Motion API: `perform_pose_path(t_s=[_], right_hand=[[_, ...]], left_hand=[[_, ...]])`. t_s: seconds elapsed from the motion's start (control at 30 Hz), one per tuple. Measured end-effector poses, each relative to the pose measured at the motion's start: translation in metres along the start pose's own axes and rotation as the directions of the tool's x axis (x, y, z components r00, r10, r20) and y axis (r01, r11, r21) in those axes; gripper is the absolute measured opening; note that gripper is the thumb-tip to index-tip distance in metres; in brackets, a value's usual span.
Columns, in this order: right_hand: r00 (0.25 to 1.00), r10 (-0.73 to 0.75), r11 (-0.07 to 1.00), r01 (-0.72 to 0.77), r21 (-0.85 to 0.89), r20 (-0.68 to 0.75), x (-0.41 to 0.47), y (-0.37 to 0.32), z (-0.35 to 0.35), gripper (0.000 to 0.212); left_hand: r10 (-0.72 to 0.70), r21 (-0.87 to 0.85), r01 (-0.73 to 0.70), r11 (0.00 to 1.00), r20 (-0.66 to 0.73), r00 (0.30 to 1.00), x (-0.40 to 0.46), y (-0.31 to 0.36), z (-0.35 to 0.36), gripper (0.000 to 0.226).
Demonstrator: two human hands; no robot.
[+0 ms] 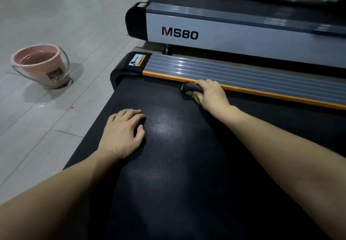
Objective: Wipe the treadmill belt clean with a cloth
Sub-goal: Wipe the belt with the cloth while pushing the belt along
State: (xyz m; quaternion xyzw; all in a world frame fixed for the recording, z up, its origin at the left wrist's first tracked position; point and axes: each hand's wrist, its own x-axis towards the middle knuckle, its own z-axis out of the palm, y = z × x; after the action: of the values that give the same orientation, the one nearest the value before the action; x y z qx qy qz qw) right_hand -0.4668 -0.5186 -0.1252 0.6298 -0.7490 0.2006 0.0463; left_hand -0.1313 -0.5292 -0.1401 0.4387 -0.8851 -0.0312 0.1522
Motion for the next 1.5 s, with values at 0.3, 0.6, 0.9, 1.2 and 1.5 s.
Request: perform_pose_path(t_s=[0.3, 0.6, 0.9, 1.2, 1.5], right_hand=[[0.927, -0.366, 0.911, 0.338, 0.237, 0.086, -0.177, -0.060, -0.045, 0.033], [0.971, 0.239, 0.970, -0.238, 0.044, -0.008, -0.035, 0.006, -0.028, 0.032], [0.928, -0.364, 0.913, 0.339, 0.227, 0.077, -0.179, -0.045, -0.044, 0.032], [0.980, 0.192, 0.981, -0.191, 0.032, -0.057, -0.063, -0.027, -0.017, 0.027], [0.906, -0.419, 0.899, 0.406, 0.167, 0.057, -0.139, -0.079, -0.023, 0.029]], left_hand=[[0.055, -0.004, -0.056, 0.998, 0.321, 0.946, -0.017, 0.009, -0.040, 0.064], [0.087, 0.047, -0.110, 0.993, 0.343, 0.935, -0.039, 0.037, -0.046, 0.075], [-0.077, 0.113, 0.036, 0.993, 0.380, 0.922, -0.027, 0.018, -0.042, 0.060], [-0.038, 0.103, -0.006, 0.995, 0.424, 0.905, -0.025, 0.013, -0.047, 0.065], [-0.048, 0.093, 0.014, 0.996, 0.369, 0.928, -0.031, -0.010, -0.050, 0.079]])
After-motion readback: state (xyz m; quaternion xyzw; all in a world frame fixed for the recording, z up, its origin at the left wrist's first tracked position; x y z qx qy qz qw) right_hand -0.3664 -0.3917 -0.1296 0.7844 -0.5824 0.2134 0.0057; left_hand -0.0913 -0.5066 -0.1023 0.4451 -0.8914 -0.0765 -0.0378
